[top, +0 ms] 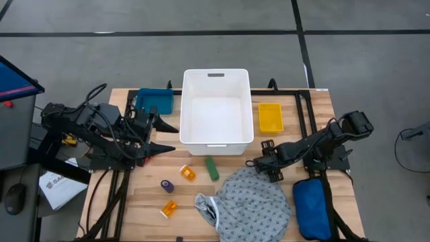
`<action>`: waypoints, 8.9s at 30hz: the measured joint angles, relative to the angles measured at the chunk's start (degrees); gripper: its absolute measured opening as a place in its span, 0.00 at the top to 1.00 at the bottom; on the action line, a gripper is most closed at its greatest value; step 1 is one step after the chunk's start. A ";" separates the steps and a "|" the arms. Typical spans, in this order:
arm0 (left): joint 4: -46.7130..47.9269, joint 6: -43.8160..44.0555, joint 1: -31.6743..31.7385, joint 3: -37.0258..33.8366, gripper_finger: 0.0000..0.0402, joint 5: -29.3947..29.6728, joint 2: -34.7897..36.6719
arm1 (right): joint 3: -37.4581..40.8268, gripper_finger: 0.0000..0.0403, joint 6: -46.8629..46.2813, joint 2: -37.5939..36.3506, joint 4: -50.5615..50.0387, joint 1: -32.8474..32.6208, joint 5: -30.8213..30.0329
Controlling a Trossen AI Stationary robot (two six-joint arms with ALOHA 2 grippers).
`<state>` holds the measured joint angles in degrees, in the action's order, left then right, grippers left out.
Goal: Pick & place medical supplies in basket/bin
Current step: Put the top orange pill bottle into the yellow bin, then put the bottom orange pill bottle into the yellow bin
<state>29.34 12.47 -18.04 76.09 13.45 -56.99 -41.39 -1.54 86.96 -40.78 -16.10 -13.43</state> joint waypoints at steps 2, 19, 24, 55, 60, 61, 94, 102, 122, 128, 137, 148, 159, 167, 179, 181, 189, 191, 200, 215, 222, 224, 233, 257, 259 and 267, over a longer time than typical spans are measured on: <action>0.00 0.00 0.00 0.00 0.32 -0.02 0.00 | 0.00 0.47 0.00 0.00 0.05 0.02 -0.04; -0.04 0.02 0.00 0.00 0.32 -0.13 0.00 | -1.60 0.52 -2.60 -0.29 -5.57 0.74 -4.22; -0.04 0.02 0.00 0.00 0.32 -0.11 0.00 | -4.59 0.57 -3.30 -2.23 -8.25 0.98 -5.31; -0.07 0.02 -1.81 0.00 0.32 0.33 -0.15 | -8.90 0.55 -15.22 -15.92 -17.02 30.67 -18.10; -0.07 0.24 -1.81 0.00 0.32 0.55 -0.13 | -10.04 0.56 -15.72 -16.13 -11.77 37.98 -16.19; -0.09 0.24 -1.81 0.00 0.32 0.55 -0.13 | -10.42 0.55 -15.15 -16.15 -10.37 38.79 -15.94; -0.03 1.46 -1.81 0.00 0.32 1.55 -0.13 | -1.31 0.50 -33.78 -14.47 15.94 49.89 -10.60; -0.07 1.57 -1.81 0.00 0.32 1.53 -0.13 | 3.93 0.49 -32.54 -14.47 23.09 51.34 -11.04; 10.85 9.92 -2.36 0.02 0.32 -0.86 -0.11 | 3.74 0.49 -38.43 -33.74 18.22 38.48 -10.57; 23.63 21.54 -11.45 0.02 0.32 -6.50 -1.24 | 3.74 0.51 -43.27 -39.73 18.26 27.05 -10.60; 25.82 41.66 -31.14 0.04 0.32 -18.30 -14.01 | 3.74 0.51 -52.27 -44.72 20.14 10.69 -18.75; 14.59 77.47 -43.76 0.04 0.22 -3.81 -26.72 | 3.74 0.52 -54.50 -45.03 20.90 -0.70 -23.06; 18.51 89.99 -42.52 -0.02 0.14 6.21 -40.03 | 3.74 0.52 -48.33 -45.23 30.45 -3.83 -23.98; 22.99 97.54 -40.90 -1.96 0.14 7.47 -44.57 | 3.74 0.52 -45.22 -48.33 33.73 -5.92 -24.14; 20.89 97.81 -37.00 -9.36 0.14 7.58 -45.75 | 3.74 0.52 -43.89 -49.52 33.54 -6.46 -24.13; 18.07 97.79 -36.94 -10.79 0.14 7.42 -45.75 | 3.74 0.52 -43.89 -49.47 33.50 -6.87 -24.13; 13.80 97.51 -37.03 -14.16 0.14 6.03 -45.75 | 3.74 0.52 -44.11 -49.48 33.53 -8.12 -24.32; 12.90 97.46 -37.03 -14.87 0.14 5.57 -45.75 | 3.74 0.52 -44.13 -49.48 33.53 -8.27 -24.37; 12.21 97.33 -37.05 -15.54 0.18 5.16 -45.75 | 3.74 0.52 -44.48 -49.48 33.52 -8.26 -24.39; 12.17 97.36 -37.05 -15.54 0.36 4.58 -45.72 | 3.74 0.52 -44.48 -49.03 33.56 -8.26 -24.41; 10.70 97.46 -37.05 -15.56 0.47 4.37 -45.72 | 3.74 0.52 -44.42 -49.03 33.56 -8.26 -24.39; 10.04 97.48 -37.05 -15.56 0.50 4.37 -45.72 | 3.74 0.52 -44.39 -49.03 33.56 -8.26 -24.39; 7.00 97.51 -37.05 -15.56 0.52 4.11 -45.72 | 3.74 0.52 -44.48 -49.03 33.56 -8.26 -24.39; -18.22 60.44 -32.53 -15.28 0.51 9.01 -21.56 | 3.74 0.52 -13.48 -41.71 55.13 -20.69 -14.93; -18.43 57.75 -29.23 -15.28 0.51 7.23 -19.83 | 3.03 0.52 -12.95 -39.48 57.03 -20.00 -14.92; -21.46 50.69 -16.50 -15.34 0.51 -1.91 -16.66 | -6.50 0.46 -12.83 -28.69 53.87 -14.69 -11.61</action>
<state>7.89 63.16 -34.54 60.75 11.54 -73.65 -47.88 -14.37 58.27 13.09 -30.79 -25.04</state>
